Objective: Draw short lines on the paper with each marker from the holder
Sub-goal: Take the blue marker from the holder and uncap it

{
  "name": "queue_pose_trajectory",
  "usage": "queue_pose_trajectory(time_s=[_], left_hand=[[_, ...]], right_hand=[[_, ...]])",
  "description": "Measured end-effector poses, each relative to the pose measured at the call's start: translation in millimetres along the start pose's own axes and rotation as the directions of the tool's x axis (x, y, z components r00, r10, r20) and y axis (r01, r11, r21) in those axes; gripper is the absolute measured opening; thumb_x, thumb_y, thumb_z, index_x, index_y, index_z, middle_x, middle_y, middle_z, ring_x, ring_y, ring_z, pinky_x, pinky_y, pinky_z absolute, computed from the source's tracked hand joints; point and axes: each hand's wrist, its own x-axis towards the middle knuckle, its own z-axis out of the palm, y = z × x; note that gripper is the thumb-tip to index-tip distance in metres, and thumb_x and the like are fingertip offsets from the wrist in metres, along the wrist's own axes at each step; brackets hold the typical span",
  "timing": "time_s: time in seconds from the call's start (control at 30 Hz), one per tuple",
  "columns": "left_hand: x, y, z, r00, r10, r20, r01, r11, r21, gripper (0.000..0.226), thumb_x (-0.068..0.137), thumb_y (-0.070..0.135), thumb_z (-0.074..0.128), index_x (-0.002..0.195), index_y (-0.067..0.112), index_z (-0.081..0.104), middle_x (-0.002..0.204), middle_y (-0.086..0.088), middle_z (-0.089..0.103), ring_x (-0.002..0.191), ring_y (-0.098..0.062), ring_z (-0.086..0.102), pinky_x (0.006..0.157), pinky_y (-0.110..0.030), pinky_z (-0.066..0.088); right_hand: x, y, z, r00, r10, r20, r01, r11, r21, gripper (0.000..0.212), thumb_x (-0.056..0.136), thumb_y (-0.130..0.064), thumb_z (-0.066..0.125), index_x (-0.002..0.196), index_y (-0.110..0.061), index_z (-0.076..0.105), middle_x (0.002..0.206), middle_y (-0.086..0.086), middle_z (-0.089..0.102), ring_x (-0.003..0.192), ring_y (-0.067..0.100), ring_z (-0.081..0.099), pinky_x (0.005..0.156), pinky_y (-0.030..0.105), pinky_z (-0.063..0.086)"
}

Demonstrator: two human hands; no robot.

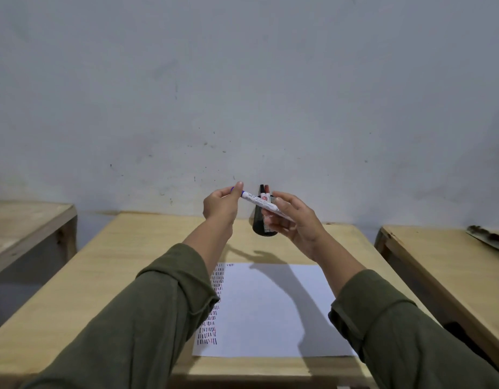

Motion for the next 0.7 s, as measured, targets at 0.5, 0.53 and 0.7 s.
queue_pose_trajectory(time_s=[0.5, 0.53, 0.7], left_hand=[[-4, -5, -2, 0.904, 0.046, 0.424, 0.072, 0.964, -0.257, 0.020, 0.098, 0.028, 0.043, 0.103, 0.028, 0.063, 0.104, 0.016, 0.065, 0.104, 0.001, 0.058, 0.088, -0.029, 0.038], [-2, -6, -2, 0.893, 0.043, 0.448, 0.101, 0.951, -0.292, 0.022, 0.099, 0.027, 0.042, 0.108, 0.027, 0.061, 0.106, 0.017, 0.065, 0.101, 0.003, 0.058, 0.084, -0.028, 0.040], [5, -12, 6, 0.930, 0.004, 0.369, 0.103, 0.958, -0.269, 0.020, 0.099, 0.024, 0.044, 0.099, 0.026, 0.064, 0.099, 0.015, 0.066, 0.091, 0.004, 0.059, 0.084, -0.027, 0.037]], right_hand=[[11, 8, 23, 0.994, 0.033, -0.101, 0.018, 0.884, 0.467, 0.015, 0.094, -0.020, 0.053, 0.094, -0.012, 0.065, 0.069, 0.007, 0.071, 0.059, 0.012, 0.067, 0.068, 0.024, 0.057], [12, 9, 22, 0.995, 0.039, -0.095, 0.010, 0.882, 0.471, 0.014, 0.093, -0.019, 0.053, 0.094, -0.011, 0.065, 0.070, 0.007, 0.071, 0.060, 0.013, 0.067, 0.067, 0.024, 0.057], [15, 17, 18, 0.995, 0.035, -0.095, 0.012, 0.894, 0.449, 0.015, 0.094, -0.016, 0.050, 0.096, -0.009, 0.063, 0.069, 0.007, 0.071, 0.060, 0.013, 0.066, 0.066, 0.023, 0.057]])
